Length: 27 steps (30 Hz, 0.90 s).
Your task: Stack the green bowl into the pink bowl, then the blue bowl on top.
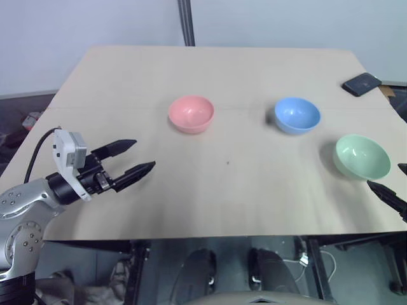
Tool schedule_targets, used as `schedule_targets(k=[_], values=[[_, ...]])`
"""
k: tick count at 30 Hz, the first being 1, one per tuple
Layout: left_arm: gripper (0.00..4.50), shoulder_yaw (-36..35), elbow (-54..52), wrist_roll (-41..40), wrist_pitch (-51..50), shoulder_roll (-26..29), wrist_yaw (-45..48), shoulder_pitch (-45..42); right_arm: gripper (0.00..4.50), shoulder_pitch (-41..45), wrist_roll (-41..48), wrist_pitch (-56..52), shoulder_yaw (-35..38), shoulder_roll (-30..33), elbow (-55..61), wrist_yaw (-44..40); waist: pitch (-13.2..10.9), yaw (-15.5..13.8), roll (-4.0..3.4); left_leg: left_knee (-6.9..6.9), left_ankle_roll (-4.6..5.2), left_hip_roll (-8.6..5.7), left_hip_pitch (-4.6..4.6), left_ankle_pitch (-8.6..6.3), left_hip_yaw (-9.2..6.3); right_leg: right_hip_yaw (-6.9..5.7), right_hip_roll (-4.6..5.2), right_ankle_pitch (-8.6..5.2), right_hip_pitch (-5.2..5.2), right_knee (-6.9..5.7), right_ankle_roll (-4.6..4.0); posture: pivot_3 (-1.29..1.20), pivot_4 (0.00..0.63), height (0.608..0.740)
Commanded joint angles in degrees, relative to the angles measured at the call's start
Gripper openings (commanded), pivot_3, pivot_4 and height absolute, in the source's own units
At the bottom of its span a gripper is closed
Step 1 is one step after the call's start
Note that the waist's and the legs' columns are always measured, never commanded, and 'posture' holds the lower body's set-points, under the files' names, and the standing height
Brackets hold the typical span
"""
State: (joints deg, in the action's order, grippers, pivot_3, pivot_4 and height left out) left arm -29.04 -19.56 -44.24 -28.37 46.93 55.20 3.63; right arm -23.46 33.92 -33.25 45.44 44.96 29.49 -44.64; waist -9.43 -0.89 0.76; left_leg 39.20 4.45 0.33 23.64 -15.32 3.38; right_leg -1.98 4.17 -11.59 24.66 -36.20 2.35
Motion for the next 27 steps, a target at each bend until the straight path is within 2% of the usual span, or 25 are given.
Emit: schedule_targets(k=[1,10,13,21,24,27], values=[[4.46,-1.14,-2.15,-1.07,-0.12,0.16,-0.54,-0.4,4.5,0.93,-0.3,0.64,0.26,0.47,1.1,0.39,0.0,0.0,0.0,0.0,0.0,0.0,0.0,0.0,0.0,0.0,0.0,0.0,0.0,0.0,0.0,0.0,0.15,0.739],[4.46,-1.34,-5.06,-2.91,-1.6,-0.63,-3.03,-0.4,4.5,5.4,-2.79,2.71,-6.07,1.28,-1.96,-0.78,0.01,-0.02,0.01,0.01,-0.15,0.0,0.0,0.09,0.02,0.02,-0.02,0.0,0.0,-0.02,0.0,0.0,0.15,0.739],[4.46,-1.17,-5.82,-3.31,-1.83,-1.13,-4.19,-0.46,4.5,8.62,-4.85,3.88,-10.48,1.55,-2.72,0.11,0.01,0.06,0.01,0.01,-0.18,0.0,-0.02,0.11,0.03,0.02,-0.03,0.0,-0.01,-0.02,0.0,0.0,0.15,0.739],[4.46,6.27,-9.67,-3.45,-1.16,-5.69,-7.93,-5.34,4.5,24.75,-13.59,1.14,-27.26,0.33,-11.18,8.1,0.02,-0.12,0.02,0.03,-0.2,-0.02,-0.12,0.13,0.17,0.05,-0.06,0.01,0.03,-0.21,-0.02,0.0,0.15,0.739],[4.46,9.14,-9.63,-2.42,0.14,-7.17,-7.9,-7.97,4.5,29.7,-13.96,-1.46,-32.19,-0.11,-12.68,7.99,0.02,-0.19,0.02,0.07,-0.2,-0.06,-0.08,0.14,0.15,0.01,-0.06,0.02,0.03,-0.22,-0.03,0.0,0.15,0.739],[4.46,9.99,-8.65,-0.01,1.88,-8.57,-9.6,-8.61,4.5,35.83,-14.68,0.9,-38.25,-1.7,-13.18,5.64,0.01,0.29,0.01,0.09,-0.2,-0.06,-0.08,0.14,0.2,0.09,-0.1,0.03,0.06,-0.22,-0.01,0.0,0.15,0.739]])
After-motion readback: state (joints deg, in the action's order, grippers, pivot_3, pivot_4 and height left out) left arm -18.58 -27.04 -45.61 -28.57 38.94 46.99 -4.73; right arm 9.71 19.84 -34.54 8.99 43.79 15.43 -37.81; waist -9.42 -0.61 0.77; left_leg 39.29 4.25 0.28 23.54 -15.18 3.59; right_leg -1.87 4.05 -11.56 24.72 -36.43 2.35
